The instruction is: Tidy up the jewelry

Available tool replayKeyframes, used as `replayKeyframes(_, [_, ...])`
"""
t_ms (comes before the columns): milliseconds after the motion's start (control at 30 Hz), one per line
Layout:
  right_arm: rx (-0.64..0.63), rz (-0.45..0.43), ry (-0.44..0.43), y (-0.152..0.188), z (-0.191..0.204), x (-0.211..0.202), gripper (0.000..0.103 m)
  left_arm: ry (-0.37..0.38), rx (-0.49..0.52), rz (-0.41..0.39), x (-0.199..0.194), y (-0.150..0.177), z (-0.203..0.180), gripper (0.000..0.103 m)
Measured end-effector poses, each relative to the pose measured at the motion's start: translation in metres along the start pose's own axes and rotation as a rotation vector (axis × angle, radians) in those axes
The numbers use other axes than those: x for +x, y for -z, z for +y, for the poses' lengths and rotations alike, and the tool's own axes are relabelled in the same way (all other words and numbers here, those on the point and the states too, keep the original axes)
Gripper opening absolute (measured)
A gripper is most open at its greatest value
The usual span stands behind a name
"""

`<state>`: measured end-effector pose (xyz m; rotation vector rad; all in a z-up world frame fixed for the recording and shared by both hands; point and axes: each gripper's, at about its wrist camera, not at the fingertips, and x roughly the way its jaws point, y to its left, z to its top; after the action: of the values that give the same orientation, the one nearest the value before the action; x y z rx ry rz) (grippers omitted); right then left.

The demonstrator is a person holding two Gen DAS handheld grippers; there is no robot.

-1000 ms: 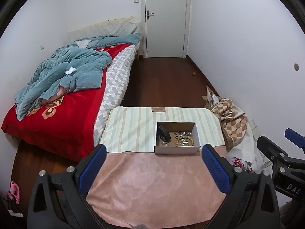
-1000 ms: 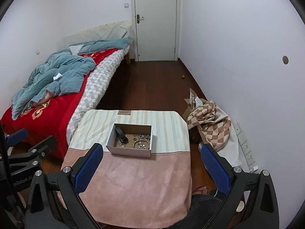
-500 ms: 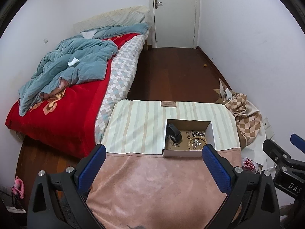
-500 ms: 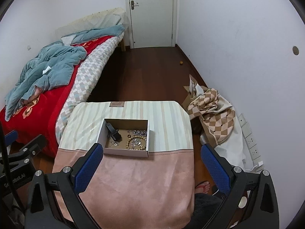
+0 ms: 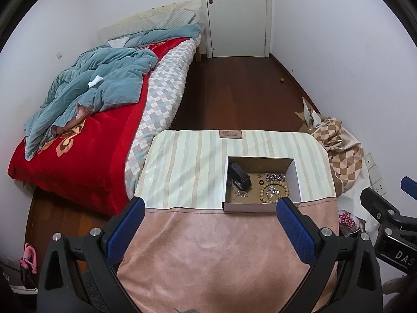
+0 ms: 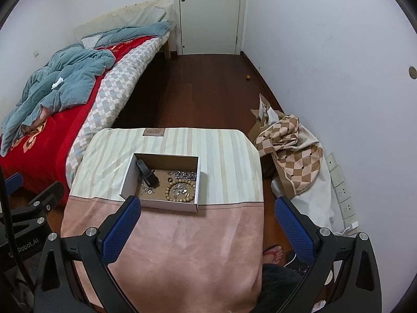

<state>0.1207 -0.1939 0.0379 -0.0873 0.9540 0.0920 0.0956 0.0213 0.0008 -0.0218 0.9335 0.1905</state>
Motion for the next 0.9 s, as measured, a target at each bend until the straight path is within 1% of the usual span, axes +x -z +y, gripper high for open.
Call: replayKeyframes(900, [-0.014, -0.028, -0.004, 0.001, 0.005, -0.010, 0.103, 0.000, -0.008, -0.005, -0.003, 0.002, 0.004, 0.103])
